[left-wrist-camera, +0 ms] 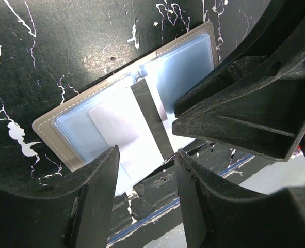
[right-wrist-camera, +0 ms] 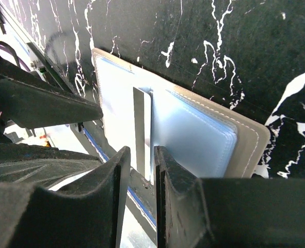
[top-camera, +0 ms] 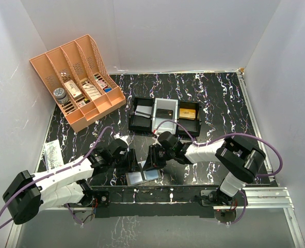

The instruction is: Take the credit cards out of the card holder

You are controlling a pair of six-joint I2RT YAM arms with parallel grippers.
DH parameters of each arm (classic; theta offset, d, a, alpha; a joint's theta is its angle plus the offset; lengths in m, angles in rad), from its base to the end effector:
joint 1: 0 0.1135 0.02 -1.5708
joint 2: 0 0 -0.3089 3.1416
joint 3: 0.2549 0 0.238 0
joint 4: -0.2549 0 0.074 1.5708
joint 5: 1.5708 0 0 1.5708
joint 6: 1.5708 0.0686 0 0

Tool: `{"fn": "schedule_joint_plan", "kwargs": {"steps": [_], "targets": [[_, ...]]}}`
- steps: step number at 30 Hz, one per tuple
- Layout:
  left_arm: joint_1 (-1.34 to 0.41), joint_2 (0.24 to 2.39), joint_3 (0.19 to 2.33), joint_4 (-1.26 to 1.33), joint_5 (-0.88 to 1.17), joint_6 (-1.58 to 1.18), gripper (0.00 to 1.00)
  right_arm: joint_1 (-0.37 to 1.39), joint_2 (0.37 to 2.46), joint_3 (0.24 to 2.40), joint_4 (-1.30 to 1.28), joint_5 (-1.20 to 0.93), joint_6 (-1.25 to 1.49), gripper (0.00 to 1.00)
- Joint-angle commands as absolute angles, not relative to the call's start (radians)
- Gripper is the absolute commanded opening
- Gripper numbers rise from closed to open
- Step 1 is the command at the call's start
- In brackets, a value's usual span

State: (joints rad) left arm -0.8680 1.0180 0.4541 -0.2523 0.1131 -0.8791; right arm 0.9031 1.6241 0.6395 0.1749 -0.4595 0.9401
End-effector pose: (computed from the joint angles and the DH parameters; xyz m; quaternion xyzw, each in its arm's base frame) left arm 0.1117 -0.1438 0.2004 0.0157 0.9283 -0.3157 0.1959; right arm 0.1664 0.2601 0.1652 -0.0678 0.9055 0.4159 0.0502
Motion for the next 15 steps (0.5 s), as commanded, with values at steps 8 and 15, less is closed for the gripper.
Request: {"fn": "schedule_joint_plan", "kwargs": {"steps": [8, 15], "targets": [[-0.873, 0.996, 0.449, -0.278, 0.136, -0.856, 0.44, 0.916, 1.619, 0.673, 0.206, -0.484, 0.936, 0.24], [-0.873, 1.052, 0.454, -0.281, 0.126, -0.849, 0.4, 0.924, 1.623, 0.664, 0.232, -0.487, 0.956, 0.26]]}}
